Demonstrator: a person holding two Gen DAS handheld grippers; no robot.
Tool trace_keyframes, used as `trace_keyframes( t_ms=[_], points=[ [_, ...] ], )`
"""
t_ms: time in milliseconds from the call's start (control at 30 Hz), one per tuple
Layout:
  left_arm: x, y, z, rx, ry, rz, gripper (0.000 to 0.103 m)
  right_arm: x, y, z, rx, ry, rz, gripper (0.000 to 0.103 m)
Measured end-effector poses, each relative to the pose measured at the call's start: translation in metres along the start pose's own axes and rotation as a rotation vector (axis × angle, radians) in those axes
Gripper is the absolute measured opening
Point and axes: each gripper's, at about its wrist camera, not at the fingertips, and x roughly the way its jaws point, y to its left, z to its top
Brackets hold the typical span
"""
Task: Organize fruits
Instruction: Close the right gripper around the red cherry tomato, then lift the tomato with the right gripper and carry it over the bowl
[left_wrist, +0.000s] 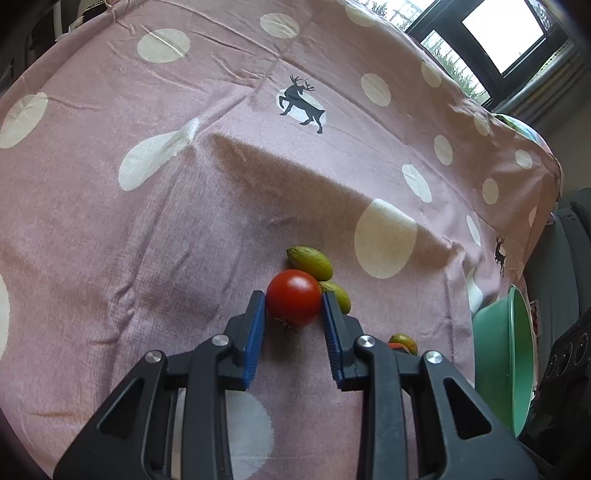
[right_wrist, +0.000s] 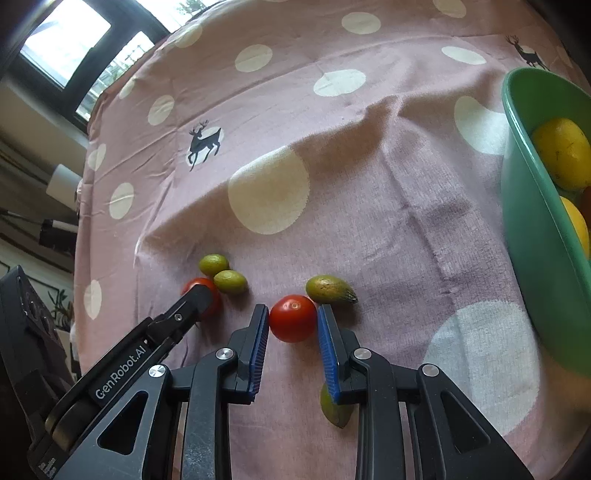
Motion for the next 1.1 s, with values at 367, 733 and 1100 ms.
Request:
trace_keyframes(
  t_ms=[367, 733, 1100],
  points=[
    [-0.023, -0.003, -0.003, 0.002, -0.044, -0.029, 0.03, -0.02, -0.014, -0.001, 0.051, -0.029, 0.073, 0.028],
    [-0.062, -0.043, -0.019, 0.094, -0.123, -0.141, 0.03, -0.077, -0.029, -0.001, 0.088, -0.189, 0.106, 0.028],
    [-0.088, -0.095, -0.042, 0.224, -0.145, -0.318, 0.03, -0.139, -0.063, -0.011, 0.182, -0.374, 0.104, 0.028]
  ],
)
